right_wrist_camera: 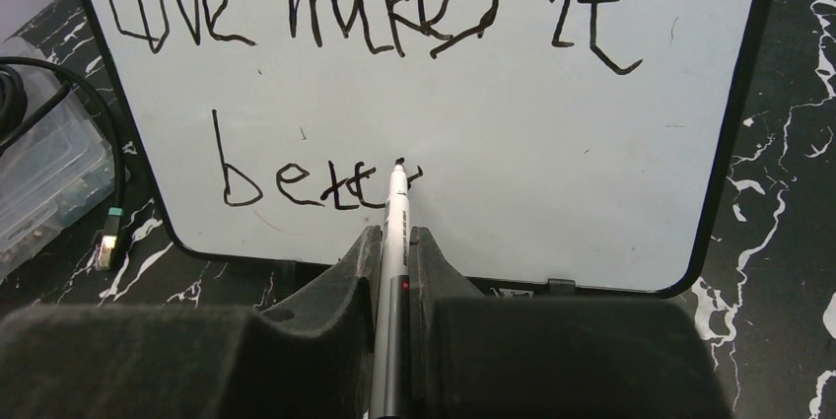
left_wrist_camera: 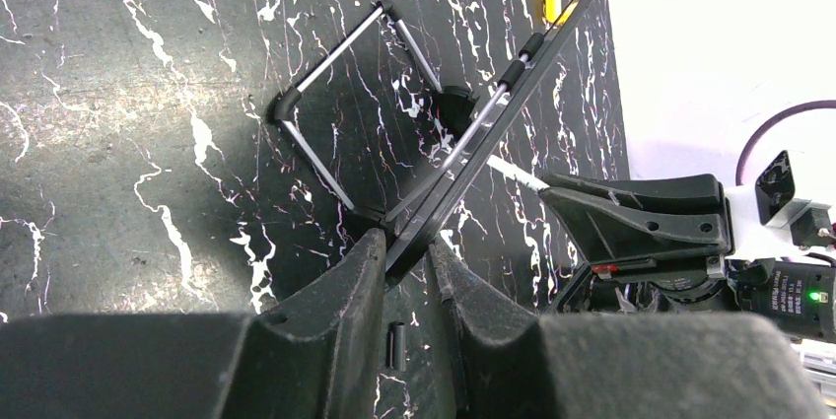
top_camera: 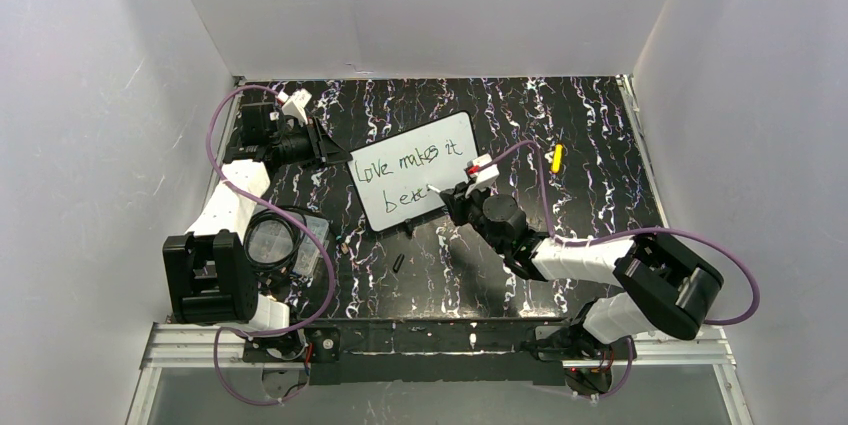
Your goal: Write a sentence on the whiteboard
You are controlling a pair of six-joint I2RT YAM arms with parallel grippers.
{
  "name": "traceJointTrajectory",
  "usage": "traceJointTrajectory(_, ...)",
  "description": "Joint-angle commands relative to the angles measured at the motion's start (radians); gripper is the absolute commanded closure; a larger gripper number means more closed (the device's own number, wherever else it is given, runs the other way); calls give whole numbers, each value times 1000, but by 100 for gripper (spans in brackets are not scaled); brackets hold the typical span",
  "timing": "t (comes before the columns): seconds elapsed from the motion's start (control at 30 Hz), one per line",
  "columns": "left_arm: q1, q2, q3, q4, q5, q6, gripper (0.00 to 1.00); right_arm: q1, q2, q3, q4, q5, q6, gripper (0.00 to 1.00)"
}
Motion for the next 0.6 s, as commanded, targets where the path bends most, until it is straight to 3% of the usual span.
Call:
traceJointTrajectory(0.0, -10, -20, 20, -14, 28, -3, 81, -5, 9, 2, 31, -18, 21, 99)
traceJointTrajectory(0.57, -11, -21, 19, -15, 28, -3, 81, -5, -12, -57, 2, 11, 79, 99)
